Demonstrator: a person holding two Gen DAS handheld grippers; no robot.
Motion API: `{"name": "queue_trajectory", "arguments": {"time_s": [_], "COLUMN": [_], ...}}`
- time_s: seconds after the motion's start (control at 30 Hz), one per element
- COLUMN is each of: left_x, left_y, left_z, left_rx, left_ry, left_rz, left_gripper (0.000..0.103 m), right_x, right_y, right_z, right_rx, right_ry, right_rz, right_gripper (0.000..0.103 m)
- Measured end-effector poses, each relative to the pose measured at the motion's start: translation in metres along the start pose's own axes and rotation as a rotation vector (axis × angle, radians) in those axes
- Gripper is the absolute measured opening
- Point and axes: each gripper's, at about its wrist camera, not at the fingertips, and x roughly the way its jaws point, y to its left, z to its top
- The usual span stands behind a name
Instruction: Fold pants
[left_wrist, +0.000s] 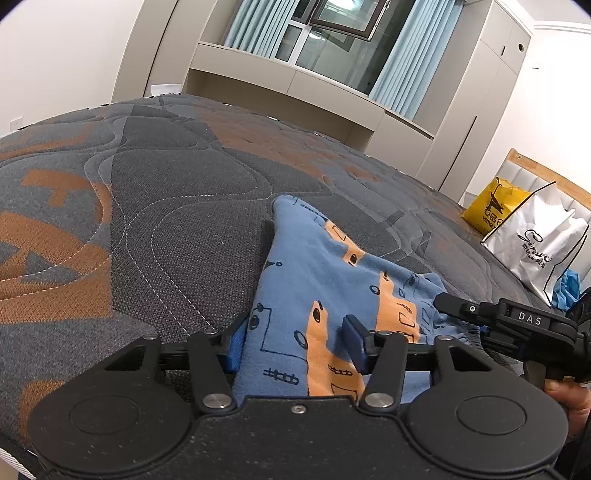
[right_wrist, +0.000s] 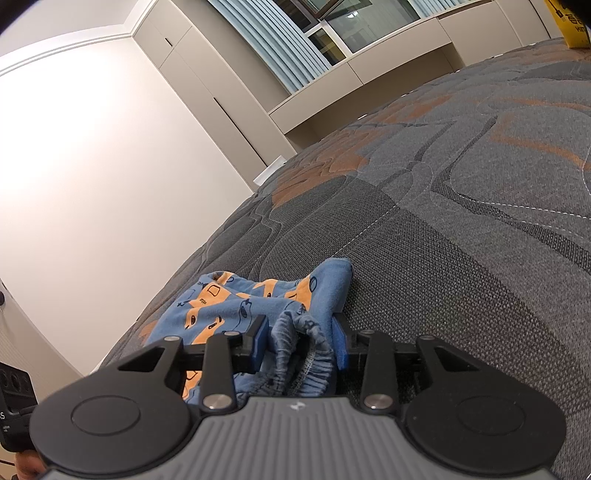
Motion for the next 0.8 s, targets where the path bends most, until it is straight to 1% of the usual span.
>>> {"name": "queue_trajectory", "arguments": {"time_s": [0.1, 0.73, 0.8], "left_x": [-0.0003, 0.0000, -0.0004], "left_y": [-0.0005, -0.0011, -0.0006], "left_z": [0.0000, -0.0001, 0.0005], "left_rx": [0.000, 0.001, 0.003], "left_ry": [-0.001, 0.000, -0.001], "left_rz": [0.001, 0.001, 0.001], "left_gripper": [0.053, 0.053, 0.051], "right_x": [-0.0002, -0.0006, -0.0006], "right_y": [-0.0003, 0.0003, 0.0001], "right_z": [-0.0004, -0.0003, -0.0004], "right_rx": [0.000, -0.001, -0.001], "right_ry": [0.000, 0.000, 0.000], "right_rz": [0.000, 0.000, 0.000], "right_gripper": [0.039, 0.038, 0.038]}}
